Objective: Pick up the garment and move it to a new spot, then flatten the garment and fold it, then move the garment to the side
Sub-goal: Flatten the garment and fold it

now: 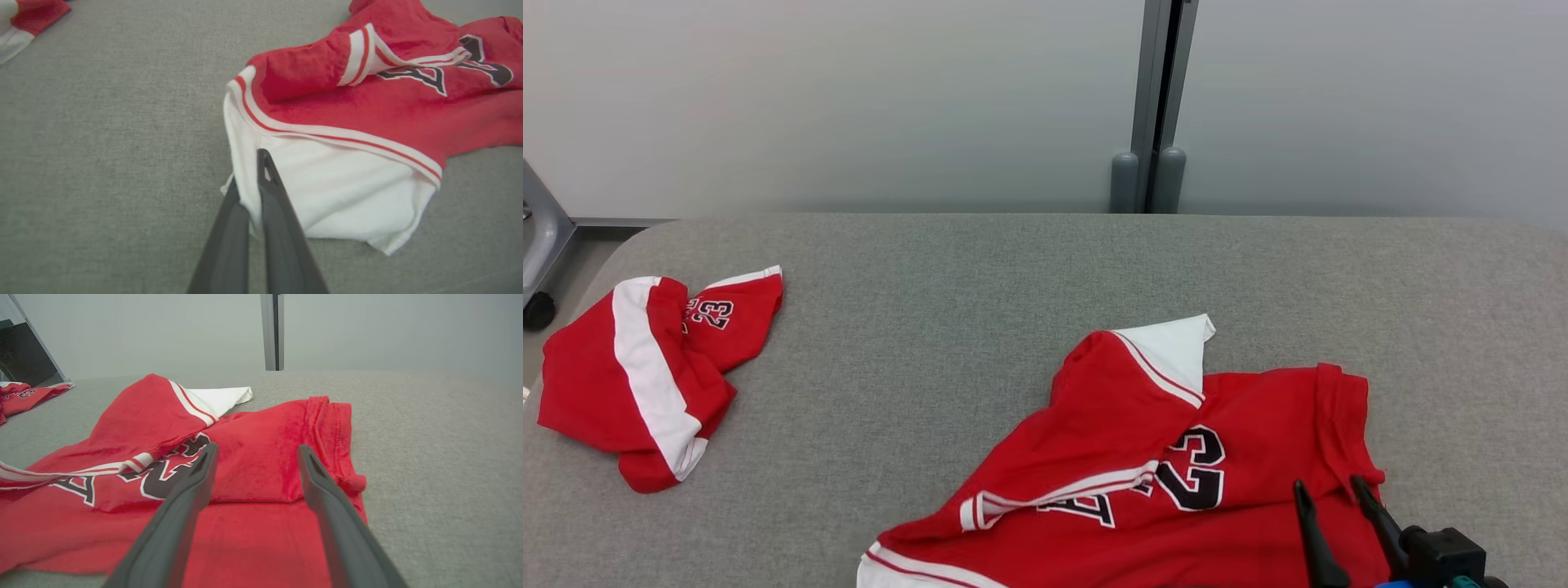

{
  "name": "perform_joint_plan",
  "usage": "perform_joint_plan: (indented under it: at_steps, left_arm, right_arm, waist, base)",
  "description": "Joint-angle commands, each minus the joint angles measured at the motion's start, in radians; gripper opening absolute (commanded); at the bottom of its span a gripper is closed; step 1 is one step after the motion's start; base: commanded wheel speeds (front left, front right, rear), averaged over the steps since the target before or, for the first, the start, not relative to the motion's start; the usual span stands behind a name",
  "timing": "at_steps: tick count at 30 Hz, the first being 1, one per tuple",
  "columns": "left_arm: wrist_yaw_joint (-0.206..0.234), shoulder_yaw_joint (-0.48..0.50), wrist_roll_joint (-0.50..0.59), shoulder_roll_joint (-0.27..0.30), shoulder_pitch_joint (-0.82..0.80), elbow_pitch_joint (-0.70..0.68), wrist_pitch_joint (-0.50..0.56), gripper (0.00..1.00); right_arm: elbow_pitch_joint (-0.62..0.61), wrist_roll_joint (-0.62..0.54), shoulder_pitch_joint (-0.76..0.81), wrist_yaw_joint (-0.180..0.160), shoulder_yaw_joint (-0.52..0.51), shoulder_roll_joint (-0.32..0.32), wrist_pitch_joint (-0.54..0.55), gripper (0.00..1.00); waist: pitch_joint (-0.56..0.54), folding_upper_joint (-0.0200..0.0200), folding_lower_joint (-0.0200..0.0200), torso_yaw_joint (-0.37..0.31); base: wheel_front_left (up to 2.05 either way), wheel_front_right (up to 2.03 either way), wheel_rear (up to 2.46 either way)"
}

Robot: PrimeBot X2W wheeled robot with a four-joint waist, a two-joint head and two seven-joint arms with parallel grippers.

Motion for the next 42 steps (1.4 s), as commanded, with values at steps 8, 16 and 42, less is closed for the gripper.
perform_joint_plan:
  at_steps: [8,16,42]
  left_arm:
    - [0.041,0.003,0.043,0.031,-0.031,0.014,-0.053,1.0]
    - [0.027,-0.039,0.107,0.038,-0.128,-0.016,-0.137,1.0]
    - [-0.068,-0.243,0.1,0.022,-0.39,0.303,-0.093,0.0]
  right_arm:
    - [0.011,-0.004,-0.01,0.0,0.002,-0.002,0.0,1.0]
    - [0.014,-0.007,-0.005,0.0,-0.002,-0.002,0.0,1.0]
    - [0.002,-0.004,-0.037,0.0,-0.013,-0.002,0.0,1.0]
  waist:
    - [0.004,0.0,0.0001,-0.007]
    - [-0.004,0.0,0.0001,-0.028]
    - [0.044,0.0,0.0001,-0.083]
  base:
    - [0.0,0.0,0.0]
    - [0.0,0.0,0.0]
    - [0.0,0.0,0.0]
